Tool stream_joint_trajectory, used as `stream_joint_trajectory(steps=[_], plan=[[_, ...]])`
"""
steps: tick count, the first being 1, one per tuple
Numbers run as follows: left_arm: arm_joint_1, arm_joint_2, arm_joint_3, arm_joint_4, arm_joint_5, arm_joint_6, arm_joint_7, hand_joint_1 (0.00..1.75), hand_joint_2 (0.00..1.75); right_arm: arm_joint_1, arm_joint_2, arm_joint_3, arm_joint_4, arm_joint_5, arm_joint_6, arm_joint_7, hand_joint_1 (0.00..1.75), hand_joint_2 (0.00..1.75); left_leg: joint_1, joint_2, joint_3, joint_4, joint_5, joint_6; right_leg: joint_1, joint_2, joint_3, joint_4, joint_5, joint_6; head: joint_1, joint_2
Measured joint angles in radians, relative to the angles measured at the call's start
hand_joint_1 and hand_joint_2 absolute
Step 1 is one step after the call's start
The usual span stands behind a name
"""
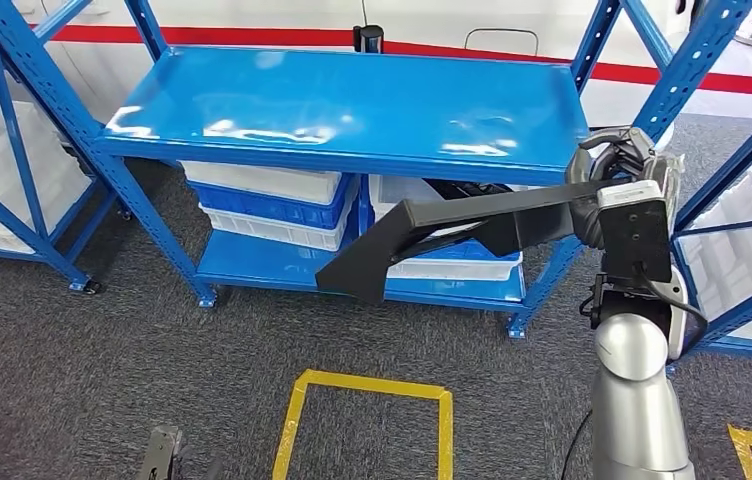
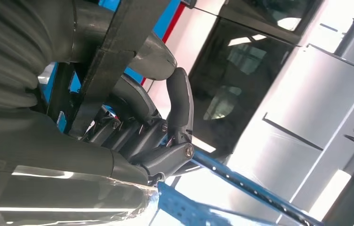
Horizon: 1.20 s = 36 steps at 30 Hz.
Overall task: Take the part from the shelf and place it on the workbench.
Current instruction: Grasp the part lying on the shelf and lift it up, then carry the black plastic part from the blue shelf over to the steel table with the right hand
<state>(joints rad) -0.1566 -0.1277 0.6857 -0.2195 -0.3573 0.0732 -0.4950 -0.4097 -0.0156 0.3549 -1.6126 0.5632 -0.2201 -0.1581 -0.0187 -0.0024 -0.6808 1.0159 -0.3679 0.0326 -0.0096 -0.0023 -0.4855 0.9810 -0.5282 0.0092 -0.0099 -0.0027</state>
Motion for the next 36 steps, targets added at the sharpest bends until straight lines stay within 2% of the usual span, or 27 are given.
stream_joint_trajectory(steps=[2,4,5,6,7,9,11,13,15,16,17,19,20,21,22,23,24,26,27,28,29,30,31,32,34,35,36], plan=[[0.003,0.002,0.004,0.000,0.003,0.001,-0.005,0.00,1.75,0.009,0.001,-0.002,-0.003,-0.021,0.005,-0.012,1.75,1.75,0.008,-0.003,-0.023,0.069,-0.086,-0.016,-0.009,-0.003,-0.018,-0.002,0.025,-0.015,-0.001,0.000],[0.004,0.002,0.009,0.001,0.004,0.001,-0.007,0.00,1.75,0.019,0.002,-0.004,-0.007,-0.037,0.008,-0.019,1.75,1.75,0.020,-0.002,-0.049,0.194,-0.182,-0.033,-0.009,-0.003,-0.044,0.000,0.050,-0.019,-0.004,0.000],[0.004,0.002,0.011,0.001,0.005,0.001,-0.009,0.00,1.75,0.025,0.002,-0.006,-0.008,-0.044,0.009,-0.021,1.75,1.75,0.026,-0.001,-0.054,0.248,-0.197,-0.039,-0.009,-0.003,-0.058,0.002,0.060,-0.016,-0.005,0.000],[0.004,0.002,0.013,0.001,0.008,0.002,-0.010,0.00,1.75,0.032,0.002,-0.009,-0.009,-0.052,0.010,-0.024,1.75,1.75,0.032,-0.001,-0.046,0.275,-0.187,-0.045,-0.011,-0.003,-0.072,0.004,0.070,-0.012,-0.005,0.000],[0.004,0.002,0.014,0.001,0.010,0.002,-0.012,0.00,1.75,0.040,0.002,-0.011,-0.009,-0.060,0.010,-0.026,1.75,1.75,0.038,-0.001,-0.022,0.270,-0.161,-0.050,-0.013,-0.003,-0.086,0.008,0.078,-0.007,-0.005,0.000],[0.004,0.002,0.016,0.000,0.013,0.002,-0.017,0.00,1.75,0.056,0.002,-0.019,-0.012,-0.071,0.008,-0.033,1.75,1.75,0.047,-0.002,0.071,0.165,-0.120,-0.056,-0.018,-0.003,-0.110,0.017,0.092,0.005,-0.005,0.000],[0.004,0.002,0.018,0.000,0.013,0.001,-0.020,0.00,1.75,0.073,0.002,-0.030,-0.020,-0.077,0.002,-0.040,1.75,1.75,0.045,-0.006,0.161,0.034,-0.135,-0.054,-0.018,-0.004,-0.124,0.024,0.105,0.021,-0.005,0.000],[0.006,0.002,0.019,0.000,0.014,0.001,-0.022,0.00,1.75,0.089,0.001,-0.038,-0.027,-0.080,-0.003,-0.048,1.75,1.75,0.034,-0.009,0.185,-0.017,-0.149,-0.038,-0.018,-0.005,-0.129,0.021,0.122,0.040,-0.004,0.000],[0.007,0.000,0.020,0.000,0.014,0.001,-0.023,0.00,1.75,0.103,-0.001,-0.044,-0.028,-0.082,-0.005,-0.052,1.75,1.75,0.031,-0.004,0.170,-0.023,-0.130,-0.013,-0.019,-0.004,-0.140,0.022,0.122,0.053,-0.004,0.000],[0.008,-0.001,0.020,0.000,0.014,0.001,-0.023,0.00,1.75,0.109,-0.002,-0.048,-0.029,-0.082,-0.005,-0.053,1.75,1.75,0.030,-0.001,0.158,-0.026,-0.117,0.000,-0.020,-0.003,-0.154,0.040,0.100,0.051,-0.002,0.000],[0.008,-0.001,0.021,0.001,0.014,0.002,-0.023,0.00,1.75,0.115,-0.003,-0.052,-0.029,-0.083,-0.006,-0.053,1.75,1.75,0.029,0.002,0.144,-0.029,-0.103,0.011,-0.020,-0.003,-0.173,0.079,0.060,0.045,0.000,0.000],[0.009,-0.001,0.022,0.001,0.013,0.004,-0.023,0.00,1.75,0.127,-0.003,-0.061,-0.030,-0.083,-0.006,-0.054,1.75,1.75,0.023,0.004,0.113,-0.029,-0.078,0.022,-0.020,-0.002,-0.213,0.205,-0.029,0.035,0.005,0.000],[0.010,-0.001,0.023,0.001,0.013,0.005,-0.023,0.00,1.75,0.135,-0.004,-0.065,-0.031,-0.083,-0.006,-0.055,1.75,1.75,0.020,0.004,0.096,-0.028,-0.065,0.024,-0.018,-0.002,-0.223,0.267,-0.052,0.037,0.005,0.000],[0.011,-0.002,0.025,0.001,0.013,0.006,-0.023,0.00,1.75,0.142,-0.004,-0.069,-0.031,-0.083,-0.005,-0.057,1.75,1.75,0.016,0.004,0.080,-0.028,-0.053,0.026,-0.016,-0.002,-0.220,0.304,-0.054,0.043,0.006,0.000],[0.011,-0.002,0.026,0.001,0.012,0.007,-0.022,0.00,1.75,0.148,-0.003,-0.074,-0.031,-0.083,-0.005,-0.059,1.75,1.75,0.013,0.004,0.063,-0.027,-0.040,0.026,-0.014,-0.001,-0.198,0.308,-0.038,0.051,0.006,0.000],[0.012,-0.003,0.027,0.001,0.012,0.008,-0.022,0.00,1.75,0.152,-0.003,-0.078,-0.031,-0.083,-0.004,-0.062,1.75,1.75,0.009,0.004,0.048,-0.027,-0.028,0.026,-0.010,-0.001,-0.160,0.275,-0.014,0.056,0.006,0.000],[0.012,-0.003,0.028,0.001,0.012,0.008,-0.022,0.00,1.75,0.154,-0.003,-0.082,-0.031,-0.082,-0.003,-0.066,1.75,1.75,0.007,0.004,0.034,-0.026,-0.016,0.024,-0.007,-0.002,-0.107,0.211,0.002,0.056,0.006,0.000],[0.012,-0.004,0.028,0.001,0.011,0.008,-0.022,0.00,1.75,0.155,-0.003,-0.087,-0.032,-0.081,-0.002,-0.071,1.75,1.75,0.002,0.005,0.015,-0.025,0.007,0.018,0.003,-0.001,0.003,0.053,-0.002,0.041,0.004,0.000],[0.013,-0.004,0.028,0.001,0.011,0.008,-0.022,0.00,1.75,0.157,-0.003,-0.089,-0.033,-0.081,-0.001,-0.072,1.75,1.75,0.002,0.005,0.010,-0.028,0.018,0.014,0.007,0.000,0.033,0.003,-0.009,0.033,0.003,0.000],[0.013,-0.004,0.028,0.001,0.010,0.008,-0.022,0.00,1.75,0.159,-0.003,-0.090,-0.034,-0.080,-0.001,-0.073,1.75,1.75,0.001,0.006,0.007,-0.031,0.030,0.010,0.011,0.001,0.045,-0.024,-0.012,0.028,0.002,0.000],[0.015,-0.003,0.028,0.001,0.009,0.007,-0.022,0.00,1.75,0.161,-0.004,-0.093,-0.034,-0.080,-0.001,-0.074,1.75,1.75,0.002,0.005,0.003,-0.035,0.041,0.006,0.008,0.002,0.036,-0.027,-0.005,0.023,0.000,0.000],[0.016,-0.002,0.029,0.001,0.008,0.007,-0.021,0.00,1.75,0.163,-0.004,-0.094,-0.034,-0.080,-0.001,-0.075,1.75,1.75,0.003,0.003,-0.003,-0.034,0.036,0.000,0.004,0.001,0.028,-0.027,0.005,0.019,0.001,0.000],[0.017,-0.002,0.029,0.001,0.007,0.007,-0.021,0.00,1.75,0.163,-0.003,-0.096,-0.034,-0.080,0.000,-0.075,1.75,1.75,0.004,0.001,-0.012,-0.018,0.013,-0.008,-0.001,-0.001,0.020,-0.029,0.015,0.010,0.000,0.000],[0.018,-0.002,0.029,0.001,0.006,0.007,-0.021,0.00,1.75,0.164,-0.003,-0.097,-0.034,-0.080,0.000,-0.075,1.75,1.75,0.006,-0.001,-0.024,0.017,-0.027,-0.015,-0.007,-0.002,0.010,-0.030,0.025,0.001,-0.002,0.000],[0.019,-0.001,0.029,0.001,0.004,0.007,-0.021,0.00,1.75,0.166,-0.003,-0.098,-0.034,-0.080,0.000,-0.075,1.75,1.75,0.014,-0.001,-0.056,0.145,-0.127,-0.028,-0.008,-0.004,-0.010,-0.024,0.042,-0.010,-0.004,0.000],[0.019,-0.001,0.029,0.001,0.004,0.007,-0.021,0.00,1.75,0.166,-0.003,-0.099,-0.034,-0.080,0.000,-0.076,1.75,1.75,0.018,-0.001,-0.067,0.212,-0.157,-0.033,-0.007,-0.004,-0.023,-0.019,0.047,-0.011,-0.004,0.000],[0.018,-0.001,0.029,0.001,0.004,0.007,-0.021,0.00,1.75,0.167,-0.003,-0.100,-0.034,-0.080,0.000,-0.077,1.75,1.75,0.022,-0.001,-0.068,0.255,-0.166,-0.037,-0.008,-0.005,-0.035,-0.011,0.052,-0.010,-0.004,0.000]])
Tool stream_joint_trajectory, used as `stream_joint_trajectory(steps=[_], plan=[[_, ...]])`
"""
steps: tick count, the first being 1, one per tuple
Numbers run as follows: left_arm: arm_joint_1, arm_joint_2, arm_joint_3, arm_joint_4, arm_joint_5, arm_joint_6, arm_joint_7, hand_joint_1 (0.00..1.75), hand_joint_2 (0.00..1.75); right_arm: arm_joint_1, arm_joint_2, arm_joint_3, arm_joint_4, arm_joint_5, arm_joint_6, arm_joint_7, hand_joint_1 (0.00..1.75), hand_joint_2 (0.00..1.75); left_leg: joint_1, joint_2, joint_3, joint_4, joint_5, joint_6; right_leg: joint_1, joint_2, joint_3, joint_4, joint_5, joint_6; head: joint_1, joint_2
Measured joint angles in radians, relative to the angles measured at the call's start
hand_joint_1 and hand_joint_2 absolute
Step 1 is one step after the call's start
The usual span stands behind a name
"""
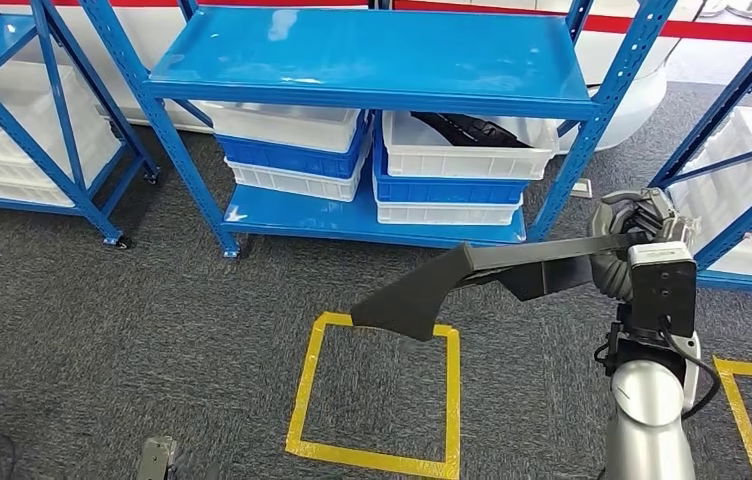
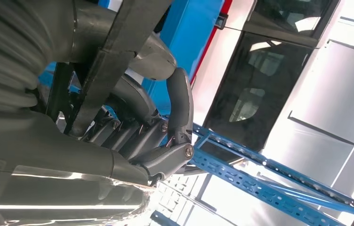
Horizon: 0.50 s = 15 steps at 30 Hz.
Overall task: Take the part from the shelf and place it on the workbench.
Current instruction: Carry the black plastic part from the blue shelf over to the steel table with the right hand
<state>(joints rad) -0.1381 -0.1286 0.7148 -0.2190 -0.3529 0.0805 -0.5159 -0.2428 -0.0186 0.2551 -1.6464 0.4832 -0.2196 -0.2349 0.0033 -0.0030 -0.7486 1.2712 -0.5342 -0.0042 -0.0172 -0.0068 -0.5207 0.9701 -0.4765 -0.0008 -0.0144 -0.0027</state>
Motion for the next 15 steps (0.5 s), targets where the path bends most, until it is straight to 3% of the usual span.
stream_joint_trajectory(steps=[1,2,4,6,8,10,11,13,15], plan=[[0.000,0.000,0.000,0.000,0.000,0.000,0.000,0.00,1.75,0.000,0.000,-0.001,0.000,0.000,0.001,-0.002,1.75,1.75,0.004,0.000,0.018,0.005,0.009,-0.002,-0.001,0.000,-0.012,0.009,0.003,0.001,0.000,0.000],[0.000,0.001,0.001,0.000,0.000,0.000,0.000,0.00,1.75,0.000,0.000,-0.001,0.001,-0.001,0.001,-0.004,1.75,1.75,0.007,0.000,0.053,-0.030,0.029,-0.003,-0.001,0.000,-0.023,0.018,0.004,0.001,0.000,0.000],[-0.001,0.003,0.003,-0.001,0.001,0.000,-0.002,0.00,1.75,-0.002,0.002,-0.002,0.001,-0.001,0.003,-0.008,1.75,1.75,0.009,-0.001,0.143,-0.158,0.054,0.001,-0.001,0.000,-0.039,0.034,0.006,0.004,0.000,0.000],[-0.002,0.006,0.006,-0.001,0.002,0.000,-0.004,0.00,1.75,-0.006,0.003,-0.002,0.004,-0.002,0.004,-0.010,1.75,1.75,0.003,-0.003,0.186,-0.237,0.053,0.009,0.000,0.000,-0.052,0.041,0.014,0.017,0.000,0.000],[-0.002,0.008,0.008,-0.001,0.003,0.000,-0.006,0.00,1.75,-0.008,0.004,-0.002,0.008,-0.003,0.004,-0.011,1.75,1.75,-0.005,-0.004,0.184,-0.251,0.062,0.023,-0.002,0.000,-0.060,0.038,0.027,0.037,0.000,0.000],[-0.003,0.009,0.009,-0.001,0.004,0.000,-0.006,0.00,1.75,-0.009,0.005,-0.003,0.011,-0.003,0.004,-0.011,1.75,1.75,-0.003,0.000,0.181,-0.268,0.079,0.041,-0.003,0.002,-0.073,0.048,0.013,0.046,0.000,0.000],[-0.004,0.008,0.009,-0.001,0.005,0.000,-0.007,0.00,1.75,-0.010,0.005,-0.003,0.012,-0.003,0.004,-0.011,1.75,1.75,-0.002,0.002,0.177,-0.277,0.089,0.050,-0.001,0.003,-0.086,0.077,-0.013,0.044,0.003,0.000],[-0.005,0.009,0.010,-0.001,0.005,0.000,-0.007,0.00,1.75,-0.012,0.006,-0.004,0.015,-0.003,0.005,-0.011,1.75,1.75,-0.001,0.003,0.161,-0.282,0.104,0.062,-0.001,0.004,-0.126,0.195,-0.093,0.033,0.008,0.000],[-0.005,0.009,0.011,-0.002,0.005,-0.001,-0.008,0.00,1.75,-0.011,0.006,-0.005,0.020,-0.004,0.005,-0.011,1.75,1.75,-0.002,0.005,0.139,-0.281,0.122,0.063,-0.003,0.004,-0.149,0.310,-0.138,0.037,0.011,0.000]])
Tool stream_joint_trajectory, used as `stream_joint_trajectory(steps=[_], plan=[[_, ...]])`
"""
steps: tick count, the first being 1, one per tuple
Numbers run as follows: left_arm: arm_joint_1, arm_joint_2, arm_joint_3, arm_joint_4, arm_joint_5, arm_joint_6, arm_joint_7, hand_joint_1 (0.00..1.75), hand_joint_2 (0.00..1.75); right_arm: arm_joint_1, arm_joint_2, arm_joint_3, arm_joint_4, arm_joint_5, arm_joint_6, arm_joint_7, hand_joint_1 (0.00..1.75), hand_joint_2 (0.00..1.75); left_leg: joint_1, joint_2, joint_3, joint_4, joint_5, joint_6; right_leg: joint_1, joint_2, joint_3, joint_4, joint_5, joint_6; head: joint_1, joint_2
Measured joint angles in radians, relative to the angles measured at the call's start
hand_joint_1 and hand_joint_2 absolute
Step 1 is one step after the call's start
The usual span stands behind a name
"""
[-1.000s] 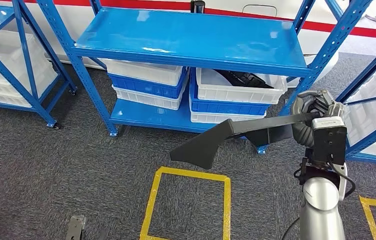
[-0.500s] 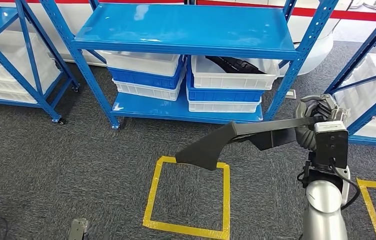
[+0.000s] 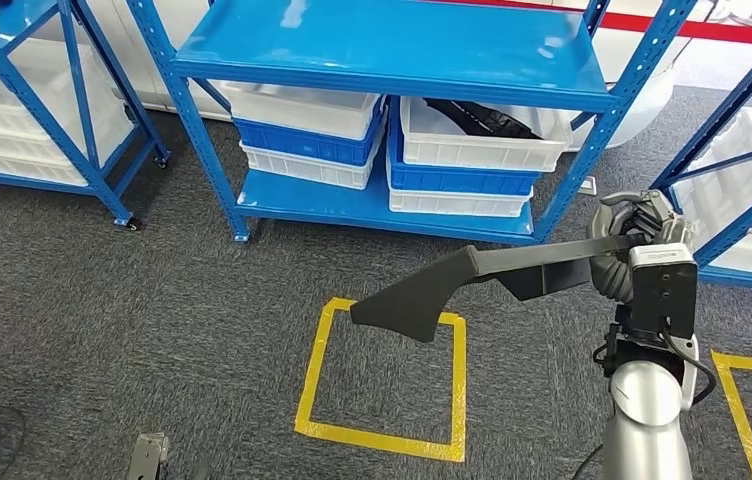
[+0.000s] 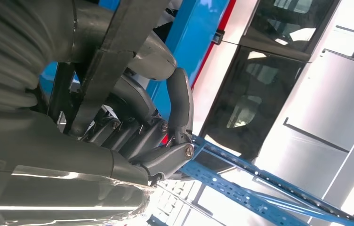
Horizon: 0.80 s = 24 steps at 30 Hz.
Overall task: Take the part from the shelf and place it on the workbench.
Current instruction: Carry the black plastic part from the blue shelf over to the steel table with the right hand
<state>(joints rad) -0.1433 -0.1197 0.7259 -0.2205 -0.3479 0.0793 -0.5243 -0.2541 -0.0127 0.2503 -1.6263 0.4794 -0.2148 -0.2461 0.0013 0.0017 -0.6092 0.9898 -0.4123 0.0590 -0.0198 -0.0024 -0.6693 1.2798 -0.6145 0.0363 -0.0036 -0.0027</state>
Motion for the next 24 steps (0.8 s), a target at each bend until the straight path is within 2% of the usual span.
stream_joint_trajectory(steps=[1,2,3,4,5,6,7,8,9,10,11,12,13,14,15,16,17,18,19,20,21,22,23,24], plan=[[0.000,0.000,0.001,0.000,0.000,-0.001,-0.001,0.00,1.75,0.000,0.000,0.000,0.003,0.000,0.000,0.000,1.75,1.75,0.000,0.001,-0.011,0.000,0.009,-0.002,0.000,0.000,0.009,0.016,0.006,0.009,0.000,0.000],[0.000,0.000,0.001,0.000,0.000,-0.002,-0.001,0.00,1.75,-0.001,0.000,0.000,0.005,-0.001,0.000,0.000,1.75,1.75,0.000,0.001,-0.023,0.001,0.019,-0.004,-0.001,0.000,0.035,-0.004,0.028,0.020,0.000,0.000],[0.000,0.000,0.001,0.000,0.000,-0.002,-0.002,0.00,1.75,-0.002,0.000,-0.001,0.008,-0.001,0.000,0.000,1.75,1.75,0.001,0.001,-0.035,0.002,0.030,-0.008,-0.002,0.000,0.077,-0.058,0.054,0.030,0.000,0.000],[0.000,0.000,0.001,0.000,0.000,-0.003,-0.003,0.00,1.75,-0.005,0.000,-0.001,0.009,-0.001,0.000,0.000,1.75,1.75,0.000,0.000,-0.047,0.005,0.040,-0.013,-0.003,0.000,0.130,-0.132,0.070,0.034,0.001,0.000],[0.000,0.000,0.001,0.000,0.000,-0.003,-0.004,0.00,1.75,-0.007,0.000,-0.001,0.010,-0.002,0.000,0.000,1.75,1.75,-0.002,0.000,-0.057,0.008,0.050,-0.018,-0.002,0.002,0.180,-0.210,0.073,0.031,0.000,0.000],[0.000,0.000,0.001,0.000,-0.001,-0.004,-0.005,0.00,1.75,-0.010,0.001,-0.001,0.011,-0.002,0.000,0.000,1.75,1.75,-0.003,-0.001,-0.065,0.009,0.061,-0.024,0.000,0.003,0.212,-0.267,0.070,0.024,-0.001,0.000],[0.000,0.001,0.001,0.000,-0.001,-0.004,-0.006,0.00,1.75,-0.011,0.001,-0.001,0.012,-0.003,0.000,0.000,1.75,1.75,-0.004,-0.001,-0.070,0.009,0.072,-0.029,0.003,0.005,0.226,-0.299,0.063,0.017,-0.001,0.000],[0.001,0.001,0.001,0.000,-0.001,-0.004,-0.007,0.00,1.75,-0.012,0.001,-0.002,0.013,-0.003,-0.001,0.000,1.75,1.75,-0.004,-0.002,-0.073,0.006,0.084,-0.035,0.005,0.007,0.222,-0.309,0.065,0.009,-0.003,0.000],[0.002,0.003,0.002,0.000,0.000,-0.004,-0.007,0.00,1.75,-0.012,0.002,-0.002,0.015,-0.003,-0.001,0.001,1.75,1.75,-0.002,-0.003,-0.077,0.005,0.087,-0.041,0.001,0.005,0.212,-0.304,0.074,0.001,-0.004,0.000],[0.003,0.004,0.002,0.000,0.000,-0.004,-0.007,0.00,1.75,-0.012,0.002,-0.002,0.017,-0.003,-0.001,0.001,1.75,1.75,0.001,-0.004,-0.084,0.013,0.071,-0.048,-0.003,0.004,0.202,-0.302,0.084,-0.009,-0.005,0.000],[0.004,0.004,0.002,0.000,-0.001,-0.004,-0.007,0.00,1.75,-0.013,0.003,-0.002,0.018,-0.003,-0.001,0.001,1.75,1.75,0.003,-0.005,-0.094,0.039,0.033,-0.054,-0.006,0.001,0.192,-0.302,0.097,-0.022,-0.006,0.000],[0.005,0.005,0.002,0.000,-0.001,-0.004,-0.007,0.00,1.75,-0.013,0.004,-0.003,0.019,-0.003,-0.001,0.001,1.75,1.75,0.006,-0.005,-0.108,0.085,-0.022,-0.060,-0.009,-0.001,0.181,-0.301,0.112,-0.032,-0.006,0.000],[0.005,0.005,0.002,0.000,-0.001,-0.004,-0.007,0.00,1.75,-0.013,0.004,-0.003,0.019,-0.003,-0.001,0.001,1.75,1.75,0.008,-0.004,-0.123,0.149,-0.082,-0.065,-0.006,-0.002,0.167,-0.300,0.126,-0.038,-0.007,0.000],[0.005,0.005,0.002,0.000,-0.001,-0.004,-0.007,0.00,1.75,-0.013,0.005,-0.004,0.020,-0.003,-0.001,0.001,1.75,1.75,0.009,-0.005,-0.136,0.222,-0.127,-0.069,-0.005,-0.003,0.150,-0.298,0.141,-0.040,-0.007,0.000],[0.005,0.006,0.002,0.000,0.000,-0.004,-0.007,0.00,1.75,-0.013,0.006,-0.004,0.022,-0.003,-0.001,0.001,1.75,1.75,0.010,-0.005,-0.142,0.284,-0.147,-0.072,-0.003,-0.003,0.131,-0.295,0.154,-0.040,-0.007,0.000],[0.004,0.006,0.002,0.000,0.000,-0.004,-0.007,0.00,1.75,-0.012,0.006,-0.004,0.023,-0.003,-0.001,0.001,1.75,1.75,0.011,-0.005,-0.135,0.322,-0.142,-0.074,-0.003,-0.003,0.110,-0.291,0.167,-0.038,-0.007,0.000],[0.004,0.006,0.002,0.000,0.000,-0.004,-0.007,0.00,1.75,-0.012,0.006,-0.005,0.024,-0.003,-0.001,0.001,1.75,1.75,0.012,-0.005,-0.113,0.327,-0.120,-0.075,-0.003,-0.003,0.090,-0.285,0.178,-0.036,-0.007,0.000],[0.004,0.006,0.002,0.000,0.000,-0.004,-0.007,0.00,1.75,-0.013,0.006,-0.005,0.025,-0.004,-0.001,0.001,1.75,1.75,0.013,-0.005,-0.073,0.297,-0.094,-0.073,-0.003,-0.003,0.070,-0.279,0.189,-0.033,-0.007,0.000],[0.003,0.006,0.002,0.000,0.000,-0.004,-0.007,0.00,1.75,-0.013,0.006,-0.005,0.026,-0.004,-0.001,0.000,1.75,1.75,0.014,-0.006,-0.016,0.237,-0.082,-0.071,-0.003,-0.003,0.054,-0.273,0.198,-0.029,-0.008,0.000],[0.001,0.006,0.002,-0.001,0.000,-0.004,-0.008,0.00,1.75,-0.015,0.006,-0.006,0.026,-0.005,-0.001,0.000,1.75,1.75,0.013,-0.007,0.047,0.158,-0.089,-0.068,-0.001,-0.003,0.041,-0.268,0.207,-0.024,-0.008,0.000],[-0.001,0.006,0.002,-0.001,0.000,-0.004,-0.008,0.00,1.75,-0.017,0.007,-0.006,0.026,-0.006,-0.001,-0.001,1.75,1.75,0.012,-0.008,0.097,0.089,-0.106,-0.062,0.000,-0.003,0.033,-0.265,0.217,-0.018,-0.006,0.000],[-0.003,0.006,0.002,-0.002,0.000,-0.004,-0.010,0.00,1.75,-0.022,0.007,-0.006,0.027,-0.008,-0.001,-0.002,1.75,1.75,0.008,-0.009,0.127,0.039,-0.121,-0.056,0.001,-0.003,0.027,-0.266,0.229,-0.011,-0.006,0.000],[-0.004,0.007,0.002,-0.002,0.000,-0.004,-0.010,0.00,1.75,-0.026,0.008,-0.007,0.028,-0.009,-0.001,-0.003,1.75,1.75,0.004,-0.010,0.135,0.013,-0.125,-0.048,0.001,-0.004,0.023,-0.270,0.242,-0.003,-0.005,0.000],[-0.004,0.006,0.002,-0.002,0.001,-0.004,-0.011,0.00,1.75,-0.030,0.007,-0.006,0.031,-0.011,-0.001,-0.004,1.75,1.75,0.003,-0.008,0.125,0.009,-0.115,-0.038,0.002,-0.004,0.018,-0.274,0.254,0.004,-0.004,0.000]])
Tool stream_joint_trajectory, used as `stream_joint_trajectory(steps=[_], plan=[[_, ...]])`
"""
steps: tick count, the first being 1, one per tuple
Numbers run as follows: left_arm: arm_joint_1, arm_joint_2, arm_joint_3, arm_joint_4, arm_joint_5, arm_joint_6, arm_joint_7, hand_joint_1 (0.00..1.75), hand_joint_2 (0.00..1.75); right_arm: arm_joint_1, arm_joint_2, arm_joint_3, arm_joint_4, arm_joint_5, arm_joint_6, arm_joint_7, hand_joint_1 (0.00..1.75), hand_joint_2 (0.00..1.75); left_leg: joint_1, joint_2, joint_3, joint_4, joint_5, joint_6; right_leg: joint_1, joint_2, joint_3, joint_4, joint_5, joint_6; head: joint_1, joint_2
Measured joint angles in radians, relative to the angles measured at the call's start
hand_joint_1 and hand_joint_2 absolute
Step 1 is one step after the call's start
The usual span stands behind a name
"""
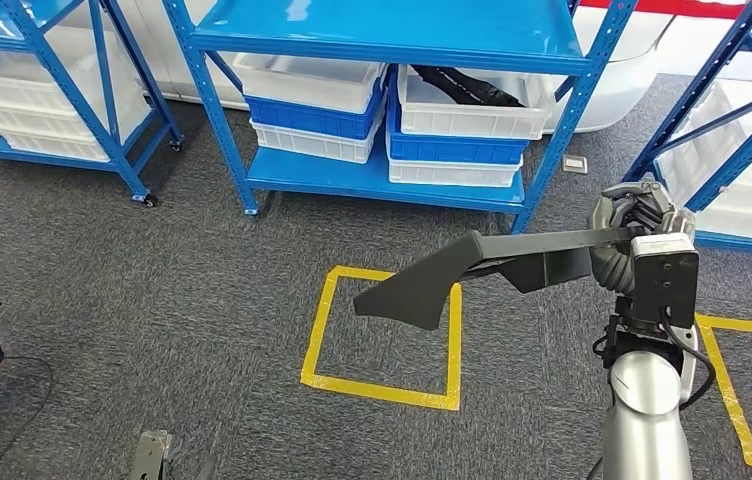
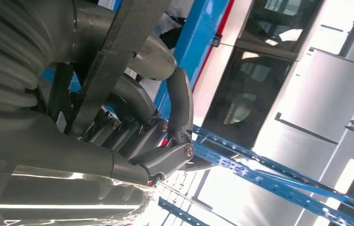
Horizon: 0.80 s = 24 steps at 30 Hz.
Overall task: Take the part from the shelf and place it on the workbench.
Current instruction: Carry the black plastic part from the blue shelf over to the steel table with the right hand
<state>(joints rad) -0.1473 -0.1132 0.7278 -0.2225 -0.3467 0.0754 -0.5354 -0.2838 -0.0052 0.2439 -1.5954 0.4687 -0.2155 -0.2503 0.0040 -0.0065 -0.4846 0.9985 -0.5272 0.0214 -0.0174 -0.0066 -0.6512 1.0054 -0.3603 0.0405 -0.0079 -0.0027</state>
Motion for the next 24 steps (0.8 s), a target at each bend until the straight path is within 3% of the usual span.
stream_joint_trajectory(steps=[1,2,4,5,6,7,8,9,10,12,13,14,15,16,17,19,21,22,24], plan=[[0.001,0.000,0.000,0.000,0.001,0.000,-0.001,0.00,1.75,-0.003,0.000,0.000,0.003,-0.002,0.001,-0.001,1.75,1.75,-0.001,0.002,-0.013,-0.002,0.016,0.009,-0.001,0.001,-0.008,0.002,-0.003,0.003,0.000,0.000],[0.001,0.000,0.000,0.000,0.002,0.000,-0.001,0.00,1.75,-0.005,0.000,0.000,0.007,-0.004,0.001,-0.001,1.75,1.75,-0.001,0.005,-0.027,-0.005,0.032,0.020,-0.001,0.002,-0.019,0.016,-0.025,0.002,0.002,0.000],[0.002,0.001,0.001,0.000,0.003,0.000,-0.003,0.00,1.75,-0.011,0.000,0.000,0.016,-0.007,0.003,-0.003,1.75,1.75,-0.002,0.010,-0.063,-0.007,0.067,0.033,-0.003,0.004,-0.053,0.105,-0.121,-0.010,0.007,0.000],[0.002,0.001,0.002,0.000,0.003,0.000,-0.004,0.00,1.75,-0.015,0.000,0.000,0.020,-0.008,0.004,-0.003,1.75,1.75,-0.003,0.010,-0.084,-0.007,0.083,0.037,-0.003,0.004,-0.067,0.173,-0.168,-0.013,0.010,0.000],[0.002,0.002,0.002,0.000,0.003,0.000,-0.005,0.00,1.75,-0.018,0.000,0.000,0.023,-0.009,0.005,-0.004,1.75,1.75,-0.003,0.011,-0.105,-0.006,0.101,0.037,-0.003,0.004,-0.075,0.240,-0.196,-0.009,0.010,0.000],[0.002,0.002,0.002,0.001,0.003,0.000,-0.005,0.00,1.75,-0.020,0.000,0.000,0.027,-0.009,0.005,-0.004,1.75,1.75,-0.004,0.011,-0.127,-0.005,0.118,0.037,-0.003,0.004,-0.071,0.289,-0.199,0.001,0.011,0.000],[0.002,0.002,0.002,0.001,0.003,-0.001,-0.006,0.00,1.75,-0.021,0.000,0.000,0.030,-0.010,0.006,-0.005,1.75,1.75,-0.004,0.011,-0.149,-0.004,0.134,0.035,-0.003,0.004,-0.053,0.310,-0.182,0.013,0.011,0.000],[0.003,0.001,0.003,0.001,0.003,-0.001,-0.007,0.00,1.75,-0.023,0.000,0.000,0.034,-0.012,0.006,-0.006,1.75,1.75,-0.004,0.011,-0.170,-0.004,0.150,0.032,-0.002,0.004,-0.019,0.296,-0.156,0.023,0.011,0.000],[0.003,0.001,0.003,0.001,0.003,-0.002,-0.009,0.00,1.75,-0.027,0.000,0.000,0.037,-0.014,0.006,-0.008,1.75,1.75,-0.004,0.011,-0.188,-0.002,0.164,0.028,-0.002,0.004,0.034,0.246,-0.139,0.027,0.011,0.000],[0.003,0.000,0.003,0.001,0.003,0.002,-0.013,0.00,1.75,-0.037,0.001,0.001,0.042,-0.018,0.006,-0.012,1.75,1.75,-0.007,0.010,-0.212,0.001,0.190,0.016,0.003,0.003,0.166,0.073,-0.171,0.011,0.009,0.000],[0.003,0.000,0.003,0.001,0.004,0.004,-0.015,0.00,1.75,-0.040,0.002,0.001,0.044,-0.019,0.006,-0.014,1.75,1.75,-0.007,0.010,-0.216,0.000,0.202,0.010,0.006,0.003,0.209,0.004,-0.196,-0.001,0.007,0.000],[0.004,0.000,0.003,0.001,0.005,0.006,-0.016,0.00,1.75,-0.043,0.002,0.001,0.046,-0.020,0.006,-0.015,1.75,1.75,-0.007,0.010,-0.217,-0.004,0.213,0.003,0.011,0.003,0.231,-0.037,-0.215,-0.012,0.005,0.000],[0.006,0.001,0.004,0.001,0.007,0.006,-0.017,0.00,1.75,-0.044,0.002,0.001,0.048,-0.021,0.006,-0.015,1.75,1.75,-0.005,0.011,-0.217,-0.010,0.225,-0.004,0.011,0.004,0.226,-0.043,-0.212,-0.022,0.002,0.000],[0.008,0.002,0.004,0.001,0.010,0.006,-0.019,0.00,1.75,-0.046,0.003,0.001,0.051,-0.021,0.006,-0.015,1.75,1.75,-0.002,0.009,-0.219,-0.011,0.225,-0.011,0.009,0.002,0.220,-0.042,-0.202,-0.030,0.002,0.000],[0.010,0.002,0.005,0.001,0.012,0.005,-0.020,0.00,1.75,-0.047,0.003,0.001,0.054,-0.021,0.006,-0.015,1.75,1.75,0.002,0.008,-0.225,-0.001,0.205,-0.018,0.006,0.001,0.213,-0.041,-0.191,-0.041,0.001,0.000],[0.014,0.003,0.008,0.001,0.014,0.005,-0.024,0.00,1.75,-0.049,0.005,0.002,0.060,-0.021,0.006,-0.015,1.75,1.75,0.006,0.006,-0.248,0.078,0.113,-0.030,0.000,-0.002,0.197,-0.041,-0.167,-0.056,-0.002,0.000],[0.015,0.003,0.013,0.002,0.015,0.005,-0.026,0.00,1.75,-0.050,0.006,0.002,0.065,-0.021,0.006,-0.015,1.75,1.75,0.008,0.006,-0.278,0.205,0.031,-0.041,0.002,-0.002,0.178,-0.039,-0.148,-0.061,-0.004,0.000],[0.015,0.003,0.015,0.002,0.015,0.005,-0.027,0.00,1.75,-0.051,0.006,0.002,0.067,-0.021,0.006,-0.015,1.75,1.75,0.008,0.006,-0.289,0.251,0.015,-0.044,0.003,-0.002,0.171,-0.038,-0.141,-0.060,-0.004,0.000],[0.016,0.003,0.017,0.002,0.015,0.005,-0.028,0.00,1.75,-0.051,0.006,0.003,0.068,-0.021,0.006,-0.015,1.75,1.75,0.009,0.006,-0.297,0.285,0.010,-0.045,0.004,-0.002,0.164,-0.037,-0.136,-0.060,-0.004,0.000]])
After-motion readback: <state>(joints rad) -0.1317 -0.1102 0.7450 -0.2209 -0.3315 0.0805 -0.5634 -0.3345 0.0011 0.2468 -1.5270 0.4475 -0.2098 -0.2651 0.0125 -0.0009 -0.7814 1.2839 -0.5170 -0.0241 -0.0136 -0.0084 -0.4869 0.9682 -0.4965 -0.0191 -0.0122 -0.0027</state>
